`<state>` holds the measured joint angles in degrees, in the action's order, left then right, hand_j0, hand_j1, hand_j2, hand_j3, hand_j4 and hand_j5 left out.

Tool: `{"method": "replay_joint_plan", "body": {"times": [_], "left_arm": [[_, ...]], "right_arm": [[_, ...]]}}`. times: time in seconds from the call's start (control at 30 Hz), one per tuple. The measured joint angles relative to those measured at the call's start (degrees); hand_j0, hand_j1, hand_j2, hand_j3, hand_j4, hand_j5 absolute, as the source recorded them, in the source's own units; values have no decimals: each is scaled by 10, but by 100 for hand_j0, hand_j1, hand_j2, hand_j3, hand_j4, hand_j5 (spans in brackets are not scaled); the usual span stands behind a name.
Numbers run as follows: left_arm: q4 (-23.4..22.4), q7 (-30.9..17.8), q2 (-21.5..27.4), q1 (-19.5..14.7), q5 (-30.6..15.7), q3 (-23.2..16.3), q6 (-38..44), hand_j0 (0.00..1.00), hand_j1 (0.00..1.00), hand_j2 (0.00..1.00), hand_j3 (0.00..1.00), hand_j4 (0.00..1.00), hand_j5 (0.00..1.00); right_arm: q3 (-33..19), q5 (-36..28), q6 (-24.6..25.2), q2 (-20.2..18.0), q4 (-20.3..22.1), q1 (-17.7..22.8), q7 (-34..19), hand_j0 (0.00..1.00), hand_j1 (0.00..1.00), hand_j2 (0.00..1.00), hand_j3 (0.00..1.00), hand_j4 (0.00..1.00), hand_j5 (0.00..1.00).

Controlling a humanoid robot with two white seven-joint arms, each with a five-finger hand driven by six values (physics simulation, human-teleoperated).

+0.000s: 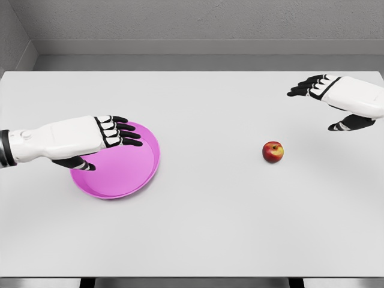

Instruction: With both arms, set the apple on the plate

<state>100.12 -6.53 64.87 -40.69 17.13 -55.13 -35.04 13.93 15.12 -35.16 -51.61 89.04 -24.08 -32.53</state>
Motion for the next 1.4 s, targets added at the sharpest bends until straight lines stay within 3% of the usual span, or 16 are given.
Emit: {"method": "replay_joint_plan", "body": {"times": [0.33,0.43,0.5,0.63,0.7,0.73,0.87,1.07,1.23,1.4], "left_arm": [[-1,0,-2,0,2,-7,0,100,100,100,100,100,100],[-5,-1,-1,-1,2,-9,0,100,100,100,100,100,100],[-6,-1,-2,-2,3,-12,0,100,100,100,100,100,100],[-8,-1,0,-3,3,-15,0,100,100,100,100,100,100],[-8,-1,0,-3,3,-16,0,100,100,100,100,100,100],[-8,-1,0,-3,3,-16,0,100,100,100,100,100,100],[-8,-1,0,-3,3,-17,0,100,100,100,100,100,100],[-8,-1,-1,-3,3,-18,0,100,100,100,100,100,100],[-8,-1,-2,-3,3,-18,0,100,100,100,100,100,100],[-8,-1,-2,-3,3,-18,0,100,100,100,100,100,100]], "right_arm": [[-6,-19,0,2,-1,-3,7,100,100,100,100,100,100],[31,-100,0,-56,-2,-1,7,100,100,100,100,100,100],[50,-135,0,-90,-2,25,6,100,100,100,100,100,100],[72,-163,0,-119,-2,33,-14,97,97,97,97,97,97],[99,-169,0,-129,-1,0,-19,96,96,96,96,96,96],[110,-170,0,-132,0,-17,-21,100,100,100,100,100,100],[132,-178,0,-115,-5,-55,-24,100,100,100,100,100,100],[189,-277,0,-112,5,-83,-25,100,100,100,100,100,100],[198,-276,0,-98,65,-99,-25,100,100,100,100,100,100],[214,-271,43,-85,70,-100,-25,100,100,100,100,100,100]]}}
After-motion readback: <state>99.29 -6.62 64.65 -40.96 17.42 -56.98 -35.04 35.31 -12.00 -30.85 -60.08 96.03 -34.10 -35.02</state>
